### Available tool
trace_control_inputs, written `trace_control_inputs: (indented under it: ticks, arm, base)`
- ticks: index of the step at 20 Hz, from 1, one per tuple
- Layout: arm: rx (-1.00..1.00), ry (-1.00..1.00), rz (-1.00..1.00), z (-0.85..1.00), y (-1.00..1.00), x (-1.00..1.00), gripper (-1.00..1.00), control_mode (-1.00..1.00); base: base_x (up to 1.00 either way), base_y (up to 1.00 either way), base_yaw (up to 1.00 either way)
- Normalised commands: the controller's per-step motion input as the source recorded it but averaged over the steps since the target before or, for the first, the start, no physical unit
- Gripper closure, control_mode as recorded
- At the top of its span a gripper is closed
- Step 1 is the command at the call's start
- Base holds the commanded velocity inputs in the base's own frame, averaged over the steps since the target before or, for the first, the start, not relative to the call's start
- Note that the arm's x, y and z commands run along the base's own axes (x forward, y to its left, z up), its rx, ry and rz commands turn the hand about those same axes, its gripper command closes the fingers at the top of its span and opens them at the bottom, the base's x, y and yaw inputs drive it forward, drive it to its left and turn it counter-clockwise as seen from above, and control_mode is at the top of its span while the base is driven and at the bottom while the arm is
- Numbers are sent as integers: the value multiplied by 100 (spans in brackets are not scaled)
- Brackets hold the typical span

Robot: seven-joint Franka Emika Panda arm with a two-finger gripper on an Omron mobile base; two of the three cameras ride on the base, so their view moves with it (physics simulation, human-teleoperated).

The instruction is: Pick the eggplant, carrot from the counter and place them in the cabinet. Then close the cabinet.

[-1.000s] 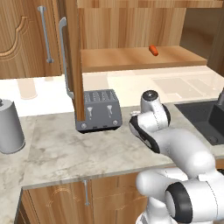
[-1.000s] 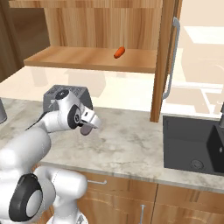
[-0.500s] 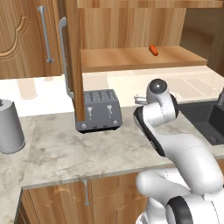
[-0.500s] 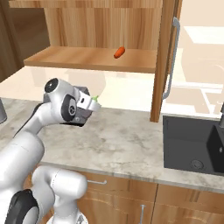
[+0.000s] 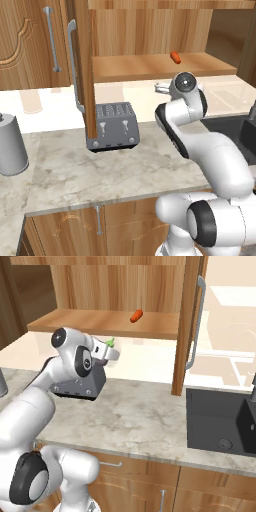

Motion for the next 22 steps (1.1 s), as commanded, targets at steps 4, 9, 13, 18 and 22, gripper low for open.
trace_control_inputs:
  ticks: [4, 9, 13, 18, 22]
  arm:
    - [0, -10, 0, 81, 0, 69, 100, -100]
    - [-1, -3, 0, 74, 0, 60, 100, -100]
    - [0, 0, 0, 65, 0, 79, 100, -100]
    - [-1, 0, 0, 5, 7, 99, 100, -100]
    - [0, 2, 0, 3, 5, 100, 100, -100]
  base:
    - [0, 0, 0]
    - [0, 0, 0]
    - [0, 0, 0]
    - [0, 0, 0]
    - [0, 0, 0]
